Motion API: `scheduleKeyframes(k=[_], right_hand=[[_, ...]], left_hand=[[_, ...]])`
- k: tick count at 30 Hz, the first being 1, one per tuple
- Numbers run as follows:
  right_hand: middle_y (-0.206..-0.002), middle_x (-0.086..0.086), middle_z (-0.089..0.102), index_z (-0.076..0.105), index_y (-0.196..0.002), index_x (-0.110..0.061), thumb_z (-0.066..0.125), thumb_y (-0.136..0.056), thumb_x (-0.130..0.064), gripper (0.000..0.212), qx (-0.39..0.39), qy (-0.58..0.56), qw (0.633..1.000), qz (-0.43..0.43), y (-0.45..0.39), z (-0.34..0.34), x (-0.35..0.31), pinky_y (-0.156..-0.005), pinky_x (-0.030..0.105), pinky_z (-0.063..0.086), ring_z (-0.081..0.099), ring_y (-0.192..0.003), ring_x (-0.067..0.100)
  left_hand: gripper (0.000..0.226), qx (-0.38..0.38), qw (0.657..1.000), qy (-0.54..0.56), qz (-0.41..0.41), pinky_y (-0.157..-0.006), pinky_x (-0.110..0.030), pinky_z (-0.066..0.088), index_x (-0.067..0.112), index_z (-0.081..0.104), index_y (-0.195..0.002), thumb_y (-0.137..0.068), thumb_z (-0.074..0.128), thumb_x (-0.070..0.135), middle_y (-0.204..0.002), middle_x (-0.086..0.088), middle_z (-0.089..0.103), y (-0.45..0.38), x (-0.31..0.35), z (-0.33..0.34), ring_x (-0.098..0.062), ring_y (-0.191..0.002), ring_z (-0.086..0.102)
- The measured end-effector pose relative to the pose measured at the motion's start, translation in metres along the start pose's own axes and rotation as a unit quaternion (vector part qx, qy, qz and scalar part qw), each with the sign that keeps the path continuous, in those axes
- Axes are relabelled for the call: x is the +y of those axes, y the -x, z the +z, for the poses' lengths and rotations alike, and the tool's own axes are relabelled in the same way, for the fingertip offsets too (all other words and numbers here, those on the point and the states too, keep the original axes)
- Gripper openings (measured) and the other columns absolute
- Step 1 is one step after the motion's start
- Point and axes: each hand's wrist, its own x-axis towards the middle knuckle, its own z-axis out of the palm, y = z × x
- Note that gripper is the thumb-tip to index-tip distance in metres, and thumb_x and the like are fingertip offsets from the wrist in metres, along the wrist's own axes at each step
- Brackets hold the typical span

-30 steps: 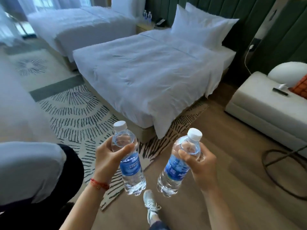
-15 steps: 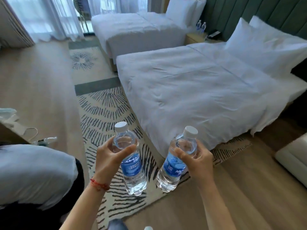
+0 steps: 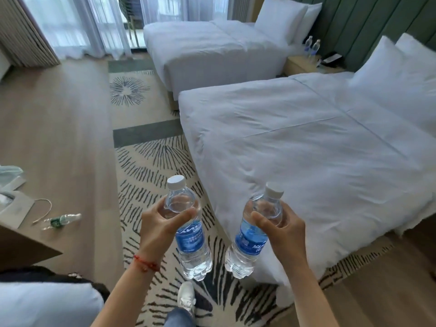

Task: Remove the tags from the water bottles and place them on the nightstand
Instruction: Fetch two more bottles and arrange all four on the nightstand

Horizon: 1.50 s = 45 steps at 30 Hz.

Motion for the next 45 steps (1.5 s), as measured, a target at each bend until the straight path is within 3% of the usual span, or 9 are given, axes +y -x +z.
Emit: scheduleKeyframes(k=[3,7,15,24,29,32,38,43,45], right_hand=[[-0.080,-0.014,0.072,0.065,-0.083,-0.031,0.081,-0.058,-0.032,0.029,-0.006,0.003,1.000,-0.005,-0.061,0.041,-0.009,-0.066,0.028,0.054,0.068,-0.072,0.006],[-0.077,-0.013,0.072,0.064,-0.086,-0.030,0.072,-0.050,-0.051,0.042,-0.014,-0.006,1.000,-0.015,-0.133,0.091,-0.023,-0.063,0.019,0.055,0.068,-0.073,0.005],[-0.077,-0.017,0.072,0.065,-0.082,-0.029,0.072,-0.049,-0.049,0.040,-0.044,-0.019,0.999,-0.021,-0.272,0.168,-0.025,-0.062,0.015,0.053,0.067,-0.070,0.002],[-0.083,-0.006,0.073,0.066,-0.092,-0.028,0.077,-0.055,-0.041,0.041,-0.086,-0.015,0.996,-0.035,-0.470,0.255,-0.023,-0.072,0.033,0.057,0.070,-0.079,0.012],[-0.085,-0.012,0.072,0.062,-0.090,-0.034,0.083,-0.054,-0.046,0.044,-0.128,-0.020,0.990,-0.061,-0.572,0.306,-0.041,-0.069,0.022,0.057,0.069,-0.082,0.007],[-0.090,-0.014,0.070,0.061,-0.091,-0.036,0.074,-0.057,-0.046,0.038,-0.143,-0.023,0.987,-0.071,-0.620,0.341,-0.042,-0.069,0.018,0.056,0.068,-0.084,0.005],[-0.084,-0.022,0.071,0.062,-0.090,-0.034,0.081,-0.058,-0.043,0.038,-0.153,-0.026,0.986,-0.063,-0.714,0.422,-0.031,-0.066,0.017,0.055,0.068,-0.083,0.005],[-0.086,-0.011,0.072,0.063,-0.094,-0.032,0.077,-0.066,-0.027,0.032,-0.140,-0.020,0.988,-0.060,-0.801,0.502,-0.026,-0.067,0.020,0.057,0.069,-0.084,0.007],[-0.088,-0.008,0.070,0.063,-0.095,-0.029,0.076,-0.064,-0.033,0.033,-0.133,-0.018,0.989,-0.059,-0.833,0.534,-0.033,-0.067,0.020,0.056,0.068,-0.084,0.008]], left_hand=[[0.037,-0.003,1.000,-0.001,0.001,-0.056,-0.010,0.050,0.023,0.065,-0.083,-0.049,0.077,0.032,-0.076,0.016,0.072,-0.071,0.004,-0.015,-0.003,-0.066,0.068],[0.036,0.009,1.000,0.001,0.011,-0.056,-0.010,0.050,0.024,0.065,-0.082,-0.050,0.076,0.034,-0.076,0.016,0.072,-0.157,0.010,-0.036,-0.003,-0.066,0.068],[0.032,0.039,0.999,0.009,0.010,-0.056,-0.010,0.049,0.024,0.065,-0.084,-0.054,0.075,0.028,-0.076,0.016,0.073,-0.297,0.003,-0.054,-0.002,-0.066,0.068],[0.035,0.100,0.995,0.018,0.005,-0.056,-0.013,0.051,0.021,0.068,-0.085,-0.052,0.077,0.029,-0.076,0.010,0.074,-0.483,-0.004,-0.056,-0.006,-0.067,0.068],[0.039,0.124,0.992,0.019,0.009,-0.060,-0.017,0.053,0.026,0.070,-0.085,-0.050,0.079,0.041,-0.082,0.004,0.074,-0.576,0.006,-0.068,-0.011,-0.073,0.070],[0.039,0.139,0.990,0.020,0.010,-0.059,-0.016,0.053,0.027,0.070,-0.084,-0.049,0.078,0.043,-0.082,0.004,0.074,-0.627,0.005,-0.080,-0.012,-0.073,0.070],[0.038,0.139,0.990,0.020,0.011,-0.057,-0.014,0.051,0.025,0.070,-0.082,-0.049,0.078,0.041,-0.078,0.007,0.074,-0.748,-0.010,-0.111,-0.008,-0.069,0.069],[0.034,0.124,0.992,0.019,0.015,-0.059,-0.015,0.052,0.021,0.069,-0.086,-0.054,0.077,0.030,-0.078,0.007,0.074,-0.869,-0.021,-0.148,-0.010,-0.070,0.069],[0.036,0.116,0.993,0.011,0.008,-0.060,-0.017,0.053,0.020,0.069,-0.086,-0.053,0.081,0.028,-0.077,0.006,0.074,-0.919,-0.020,-0.163,-0.011,-0.071,0.069]])
